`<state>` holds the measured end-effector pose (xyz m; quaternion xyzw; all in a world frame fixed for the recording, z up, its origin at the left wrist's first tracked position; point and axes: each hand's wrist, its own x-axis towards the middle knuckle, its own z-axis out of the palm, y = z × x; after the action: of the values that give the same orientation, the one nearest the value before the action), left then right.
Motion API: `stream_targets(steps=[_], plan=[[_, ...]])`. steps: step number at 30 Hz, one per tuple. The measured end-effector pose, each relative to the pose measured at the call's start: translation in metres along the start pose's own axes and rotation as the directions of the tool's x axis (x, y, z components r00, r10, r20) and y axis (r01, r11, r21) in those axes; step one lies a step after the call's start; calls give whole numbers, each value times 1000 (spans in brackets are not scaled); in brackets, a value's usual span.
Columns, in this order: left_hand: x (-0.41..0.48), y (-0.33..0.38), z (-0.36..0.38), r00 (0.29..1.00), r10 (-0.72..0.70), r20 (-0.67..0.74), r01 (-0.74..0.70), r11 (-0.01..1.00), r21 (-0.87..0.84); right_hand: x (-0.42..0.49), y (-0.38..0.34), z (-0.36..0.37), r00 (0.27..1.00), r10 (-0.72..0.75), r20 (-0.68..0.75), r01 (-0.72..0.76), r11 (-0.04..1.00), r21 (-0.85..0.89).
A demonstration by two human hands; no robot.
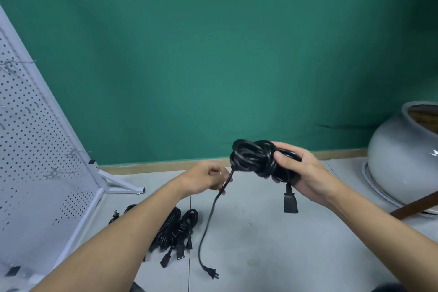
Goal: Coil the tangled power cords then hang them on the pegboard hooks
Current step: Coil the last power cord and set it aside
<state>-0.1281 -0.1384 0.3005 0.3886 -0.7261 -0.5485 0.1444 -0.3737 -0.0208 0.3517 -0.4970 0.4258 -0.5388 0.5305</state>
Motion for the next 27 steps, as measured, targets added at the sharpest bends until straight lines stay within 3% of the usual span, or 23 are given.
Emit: stream_targets(steps=[4, 8, 11, 13, 15, 19, 21, 23, 25, 27], plan=[[1, 11, 18, 998, -51, 38, 58, 980, -189, 2, 0, -6, 995, -54, -82, 56, 998, 20], [3, 17, 31, 1000, 16, 2, -15, 982, -188, 3, 2, -7, 986, -66, -150, 71, 997, 28], [7, 20, 38, 993, 49, -110, -68, 981, -181, 4, -1, -9, 992, -80, -101, 85, 995, 47], [10, 24, 40, 972, 147, -181, -152, 988, -10, 5, -4, -9, 990, -90, -108, 98, 992, 75], [11, 22, 45, 950, 269, -157, -221, 938, 267, 6, -4, -8, 985, -100, -138, 113, 989, 91], [14, 20, 52, 974, 210, -86, -150, 878, 454, 8, 5, -13, 972, -91, -215, 102, 994, 41], [12, 24, 56, 982, 185, -48, -137, 856, 498, 10, 11, -19, 957, -71, -280, 61, 997, -45], [7, 34, 64, 984, 177, -3, -149, 835, 530, 9, 17, -26, 942, -120, -314, 29, 960, -280], [2, 47, 70, 981, 189, 36, -173, 785, 595, 9, 24, -31, 947, -201, -251, 36, 841, -539], [-3, 59, 69, 967, 253, 34, -210, 712, 670, 9, 27, -36, 949, -238, -208, 35, 733, -679]])
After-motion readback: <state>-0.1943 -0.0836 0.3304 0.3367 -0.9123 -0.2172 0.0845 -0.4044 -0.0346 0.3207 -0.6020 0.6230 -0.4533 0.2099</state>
